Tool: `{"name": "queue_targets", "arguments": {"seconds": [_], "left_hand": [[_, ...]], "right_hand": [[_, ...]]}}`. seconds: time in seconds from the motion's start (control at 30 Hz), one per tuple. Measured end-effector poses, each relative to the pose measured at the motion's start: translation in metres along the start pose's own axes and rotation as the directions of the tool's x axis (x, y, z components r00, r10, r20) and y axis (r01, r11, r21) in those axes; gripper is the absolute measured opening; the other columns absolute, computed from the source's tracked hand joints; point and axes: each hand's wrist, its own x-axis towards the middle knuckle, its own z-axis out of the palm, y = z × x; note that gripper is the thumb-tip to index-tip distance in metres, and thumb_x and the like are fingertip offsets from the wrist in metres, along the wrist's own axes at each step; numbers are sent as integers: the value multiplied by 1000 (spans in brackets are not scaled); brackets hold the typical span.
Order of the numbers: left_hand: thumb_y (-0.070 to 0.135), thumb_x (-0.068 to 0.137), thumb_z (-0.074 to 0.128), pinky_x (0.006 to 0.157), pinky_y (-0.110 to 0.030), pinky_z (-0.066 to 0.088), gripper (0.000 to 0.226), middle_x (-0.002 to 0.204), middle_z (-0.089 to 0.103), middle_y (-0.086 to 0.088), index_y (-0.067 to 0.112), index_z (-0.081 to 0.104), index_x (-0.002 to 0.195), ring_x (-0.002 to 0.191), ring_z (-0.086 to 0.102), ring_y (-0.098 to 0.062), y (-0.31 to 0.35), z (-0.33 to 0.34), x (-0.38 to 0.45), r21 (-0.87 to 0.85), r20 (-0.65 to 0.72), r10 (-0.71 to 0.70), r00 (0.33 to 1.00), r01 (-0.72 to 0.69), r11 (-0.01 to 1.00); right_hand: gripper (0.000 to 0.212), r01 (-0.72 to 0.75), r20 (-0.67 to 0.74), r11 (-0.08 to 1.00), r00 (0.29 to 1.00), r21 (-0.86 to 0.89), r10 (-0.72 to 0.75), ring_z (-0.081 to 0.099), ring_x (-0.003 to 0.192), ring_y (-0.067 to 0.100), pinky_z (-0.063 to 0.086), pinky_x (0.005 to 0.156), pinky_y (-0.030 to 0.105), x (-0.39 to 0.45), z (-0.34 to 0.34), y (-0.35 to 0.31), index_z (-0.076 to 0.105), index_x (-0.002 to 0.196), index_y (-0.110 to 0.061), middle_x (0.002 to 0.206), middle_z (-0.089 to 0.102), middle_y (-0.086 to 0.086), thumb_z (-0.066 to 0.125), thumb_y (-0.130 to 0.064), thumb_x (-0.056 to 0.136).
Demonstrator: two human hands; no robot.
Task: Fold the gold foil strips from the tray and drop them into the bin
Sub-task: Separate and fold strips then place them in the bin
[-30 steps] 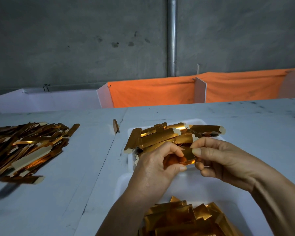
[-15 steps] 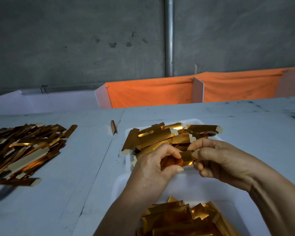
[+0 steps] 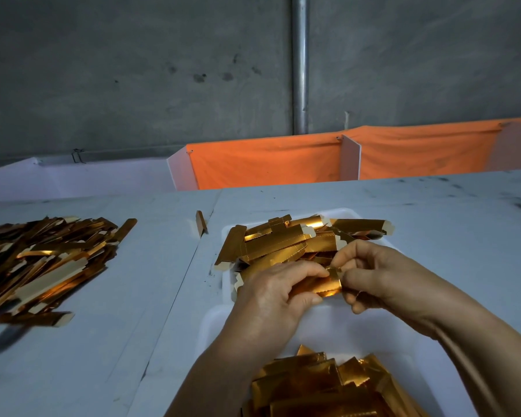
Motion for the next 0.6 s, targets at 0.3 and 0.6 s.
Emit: {"name": "queue_targets", "arguments": {"seconds": [0.3,0.6], "left_hand": [[17,86,66,94,-8,39,39,115,59,32,45,62,113,115,50,10,-4,-4,0,-188,-45,44,998,-52,981],[13,84,67,97,-16,43,36,116,64,21,38,66,109,114,56,1,1,-6,1,-399,0,40,999,-36,916]], "right_hand": [[12,18,141,962,988,272,-59,55,53,13,50,49,21,-2,-6,-1,66,92,-6,63,55,7,58,-6,82],[7,-44,238,887,968,460,-75,52,50,8,48,45,18,1,-8,3,72,82,-13,69,48,6,73,-16,76]]}}
